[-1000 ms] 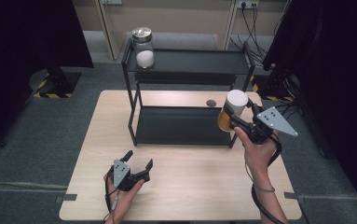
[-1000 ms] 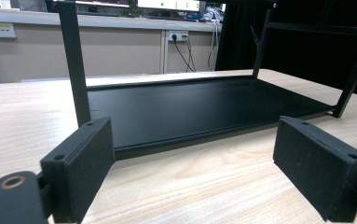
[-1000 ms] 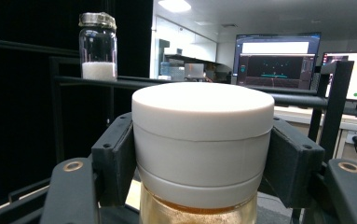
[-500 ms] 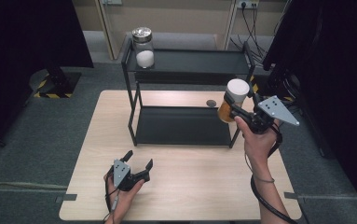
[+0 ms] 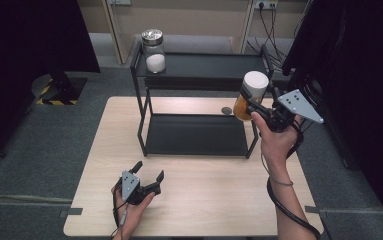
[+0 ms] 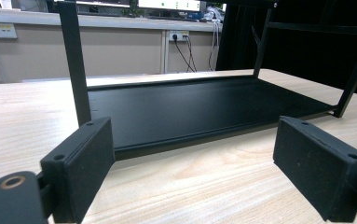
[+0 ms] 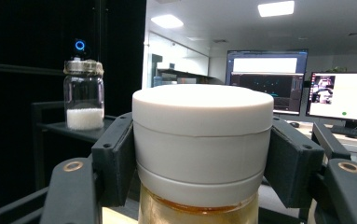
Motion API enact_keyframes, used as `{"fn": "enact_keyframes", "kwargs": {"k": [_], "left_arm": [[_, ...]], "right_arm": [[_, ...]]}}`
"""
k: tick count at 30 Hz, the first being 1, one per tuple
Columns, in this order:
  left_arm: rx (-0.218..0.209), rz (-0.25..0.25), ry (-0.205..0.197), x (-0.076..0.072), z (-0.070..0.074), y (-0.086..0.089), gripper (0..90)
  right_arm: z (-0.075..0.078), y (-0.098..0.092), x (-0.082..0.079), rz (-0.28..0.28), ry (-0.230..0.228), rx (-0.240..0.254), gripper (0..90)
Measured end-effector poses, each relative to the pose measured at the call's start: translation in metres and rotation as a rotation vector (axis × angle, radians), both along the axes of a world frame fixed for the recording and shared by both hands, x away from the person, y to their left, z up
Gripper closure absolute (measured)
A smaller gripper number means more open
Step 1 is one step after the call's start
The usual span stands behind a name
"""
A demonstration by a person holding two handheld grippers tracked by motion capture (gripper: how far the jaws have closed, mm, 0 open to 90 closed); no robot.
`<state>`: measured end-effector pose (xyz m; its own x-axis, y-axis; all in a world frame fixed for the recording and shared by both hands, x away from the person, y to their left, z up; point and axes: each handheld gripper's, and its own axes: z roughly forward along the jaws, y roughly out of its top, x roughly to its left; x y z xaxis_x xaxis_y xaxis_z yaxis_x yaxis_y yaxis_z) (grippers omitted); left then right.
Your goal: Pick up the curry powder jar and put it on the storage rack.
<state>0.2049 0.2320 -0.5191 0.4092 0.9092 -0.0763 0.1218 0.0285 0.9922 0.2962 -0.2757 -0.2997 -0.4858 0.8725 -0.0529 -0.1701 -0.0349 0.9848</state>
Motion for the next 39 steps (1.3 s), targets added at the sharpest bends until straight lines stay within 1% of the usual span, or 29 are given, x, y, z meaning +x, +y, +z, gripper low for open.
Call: {"fn": "enact_keyframes", "kwargs": {"k": [8, 21, 25, 29, 34, 39], "left_arm": [[0.000, 0.001, 0.001, 0.000, 0.000, 0.000, 11.9], [0.001, 0.000, 0.001, 0.000, 0.000, 0.000, 11.9], [0.001, -0.001, 0.001, 0.000, 0.000, 0.000, 11.9], [0.000, -0.001, 0.002, 0.000, 0.000, 0.000, 11.9], [0.002, -0.001, 0.000, 0.000, 0.000, 0.000, 12.0], [0.002, -0.002, -0.002, 0.000, 0.000, 0.000, 11.9]], "right_arm": [[0.012, 0.003, 0.007, -0.009, -0.007, 0.005, 34.1], [0.034, 0.006, 0.022, -0.035, -0.013, 0.026, 34.1], [0.040, 0.008, 0.026, -0.045, -0.011, 0.018, 34.1], [0.044, 0.008, 0.029, -0.049, -0.013, 0.029, 34.1], [0.049, 0.010, 0.034, -0.057, -0.010, 0.025, 34.1], [0.052, 0.011, 0.038, -0.062, -0.006, 0.037, 34.1]]}}
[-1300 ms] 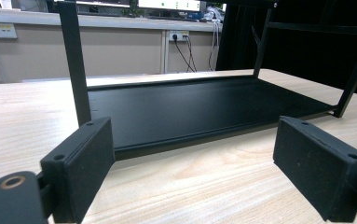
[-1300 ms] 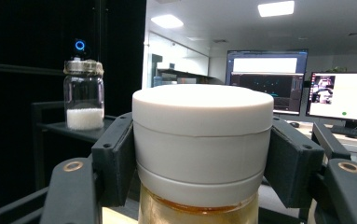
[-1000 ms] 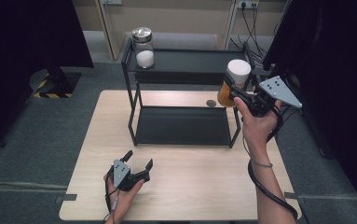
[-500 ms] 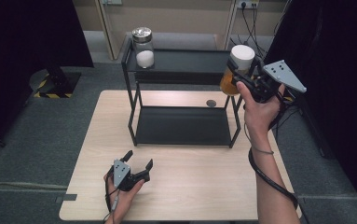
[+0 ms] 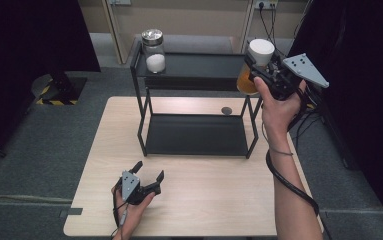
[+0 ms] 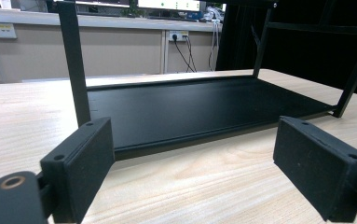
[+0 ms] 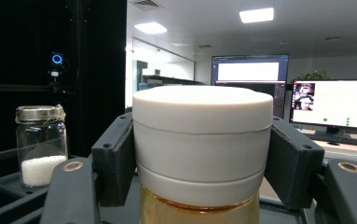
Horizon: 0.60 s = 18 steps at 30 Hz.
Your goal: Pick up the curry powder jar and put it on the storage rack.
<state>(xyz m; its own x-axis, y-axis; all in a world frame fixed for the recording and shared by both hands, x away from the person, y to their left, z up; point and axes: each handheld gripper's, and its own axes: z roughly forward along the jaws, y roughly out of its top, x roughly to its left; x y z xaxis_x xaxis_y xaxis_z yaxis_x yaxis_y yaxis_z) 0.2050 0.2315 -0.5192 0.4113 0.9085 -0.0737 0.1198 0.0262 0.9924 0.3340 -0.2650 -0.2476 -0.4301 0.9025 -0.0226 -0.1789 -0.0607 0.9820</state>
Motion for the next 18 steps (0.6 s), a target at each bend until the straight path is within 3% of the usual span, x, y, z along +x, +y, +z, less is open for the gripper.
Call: {"fn": "enact_keyframes", "kwargs": {"k": [18], "left_arm": [[0.003, -0.001, -0.004, 0.000, -0.001, -0.001, 11.9]], "right_arm": [[0.010, 0.002, 0.014, -0.017, 0.012, 0.016, 34.1]]}}
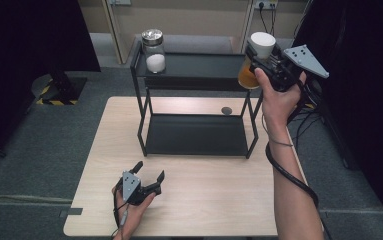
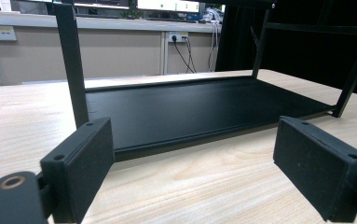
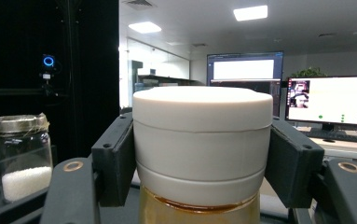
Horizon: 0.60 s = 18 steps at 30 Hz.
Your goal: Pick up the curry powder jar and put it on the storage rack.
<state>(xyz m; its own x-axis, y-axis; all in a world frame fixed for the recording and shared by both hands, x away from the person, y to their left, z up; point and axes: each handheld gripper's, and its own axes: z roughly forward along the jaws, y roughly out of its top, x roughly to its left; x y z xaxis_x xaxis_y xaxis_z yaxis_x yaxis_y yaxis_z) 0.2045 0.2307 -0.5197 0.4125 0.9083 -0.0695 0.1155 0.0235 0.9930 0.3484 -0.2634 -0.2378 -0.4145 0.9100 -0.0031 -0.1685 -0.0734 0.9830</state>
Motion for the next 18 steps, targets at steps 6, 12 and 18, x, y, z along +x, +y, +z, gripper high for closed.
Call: {"fn": "enact_keyframes", "kwargs": {"k": [6, 12, 18], "left_arm": [[0.001, 0.001, -0.001, 0.000, 0.000, 0.000, 11.9], [0.001, 0.000, -0.001, 0.000, 0.000, 0.000, 11.9], [-0.001, 0.000, 0.000, 0.000, 0.000, 0.000, 11.9]], "right_arm": [[0.006, 0.001, 0.003, -0.005, 0.003, 0.001, 34.1], [0.011, 0.003, 0.007, -0.011, 0.004, 0.001, 34.1], [0.013, 0.006, 0.013, -0.014, 0.017, -0.001, 34.1]]}}
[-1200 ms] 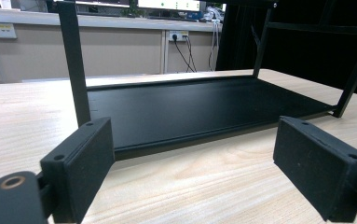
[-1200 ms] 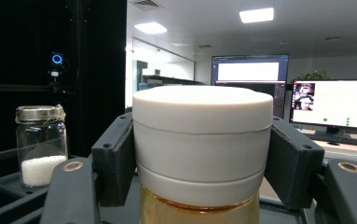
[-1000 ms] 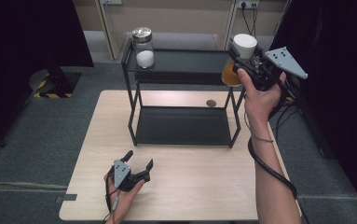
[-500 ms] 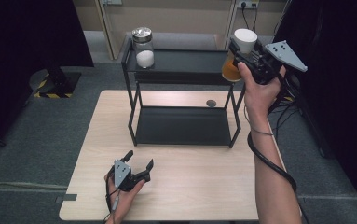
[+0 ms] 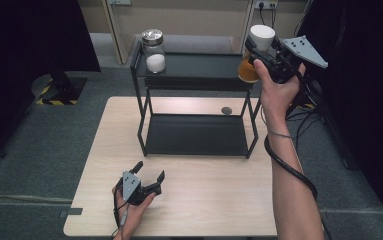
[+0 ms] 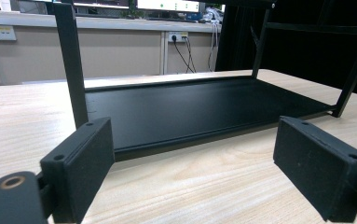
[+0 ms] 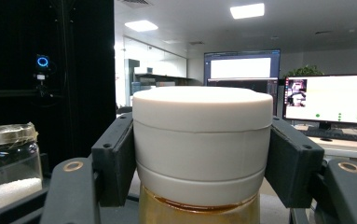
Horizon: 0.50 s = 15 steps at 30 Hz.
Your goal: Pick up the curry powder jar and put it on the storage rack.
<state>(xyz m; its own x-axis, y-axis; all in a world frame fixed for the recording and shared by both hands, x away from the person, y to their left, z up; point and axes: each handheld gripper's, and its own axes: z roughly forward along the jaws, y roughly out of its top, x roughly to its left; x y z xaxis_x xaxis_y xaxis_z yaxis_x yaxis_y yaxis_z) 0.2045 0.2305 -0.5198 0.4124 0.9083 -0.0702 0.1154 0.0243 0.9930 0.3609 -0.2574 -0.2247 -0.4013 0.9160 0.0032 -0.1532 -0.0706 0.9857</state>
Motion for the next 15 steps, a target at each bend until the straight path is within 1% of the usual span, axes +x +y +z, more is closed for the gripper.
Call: {"fn": "enact_keyframes", "kwargs": {"k": [7, 15], "left_arm": [[0.000, -0.001, 0.001, 0.000, 0.000, 0.000, 11.9], [0.001, -0.001, -0.001, 0.000, 0.000, 0.000, 11.8]], "right_arm": [[0.002, 0.003, 0.008, -0.016, 0.010, -0.011, 34.2], [0.007, 0.004, 0.014, -0.031, 0.018, -0.008, 34.2]]}}
